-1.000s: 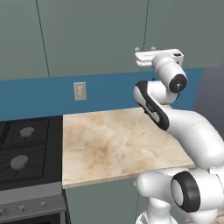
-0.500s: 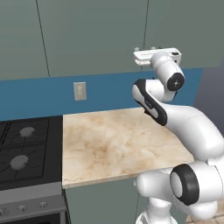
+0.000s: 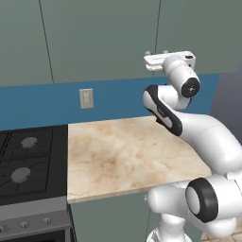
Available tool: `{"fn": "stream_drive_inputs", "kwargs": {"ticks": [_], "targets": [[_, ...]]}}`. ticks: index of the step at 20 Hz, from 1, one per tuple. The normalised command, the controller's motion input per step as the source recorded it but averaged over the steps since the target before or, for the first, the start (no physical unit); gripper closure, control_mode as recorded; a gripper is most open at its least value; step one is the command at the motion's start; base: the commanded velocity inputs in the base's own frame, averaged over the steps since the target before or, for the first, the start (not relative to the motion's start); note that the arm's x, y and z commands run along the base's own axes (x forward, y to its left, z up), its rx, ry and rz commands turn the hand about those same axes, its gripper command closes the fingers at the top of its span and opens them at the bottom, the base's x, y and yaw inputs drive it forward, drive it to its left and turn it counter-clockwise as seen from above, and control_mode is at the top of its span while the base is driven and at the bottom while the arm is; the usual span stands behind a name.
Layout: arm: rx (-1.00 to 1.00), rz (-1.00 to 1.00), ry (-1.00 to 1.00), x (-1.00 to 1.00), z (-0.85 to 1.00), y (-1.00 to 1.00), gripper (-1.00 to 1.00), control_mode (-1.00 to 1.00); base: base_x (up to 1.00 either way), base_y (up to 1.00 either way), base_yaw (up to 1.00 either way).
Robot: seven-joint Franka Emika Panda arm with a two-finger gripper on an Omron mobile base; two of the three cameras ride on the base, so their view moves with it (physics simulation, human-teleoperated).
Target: Get the candle and the beer from the cabinet and move them to the dining counter.
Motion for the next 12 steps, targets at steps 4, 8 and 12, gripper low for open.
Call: {"fn": "stream_drive_inputs", "kwargs": {"ticks": [4,8,12], "targets": [[0.00,0.00,0.02,0.00,-0.01,0.02,1.00,-1.00,0.00,0.00,0.00],[0.00,0.02,0.00,0.00,-0.05,0.00,1.00,-1.00,0.00,0.00,0.00],[0.00,0.05,0.00,-0.10,0.00,-0.14,1.00,-1.00,0.00,0.00,0.00]]}}
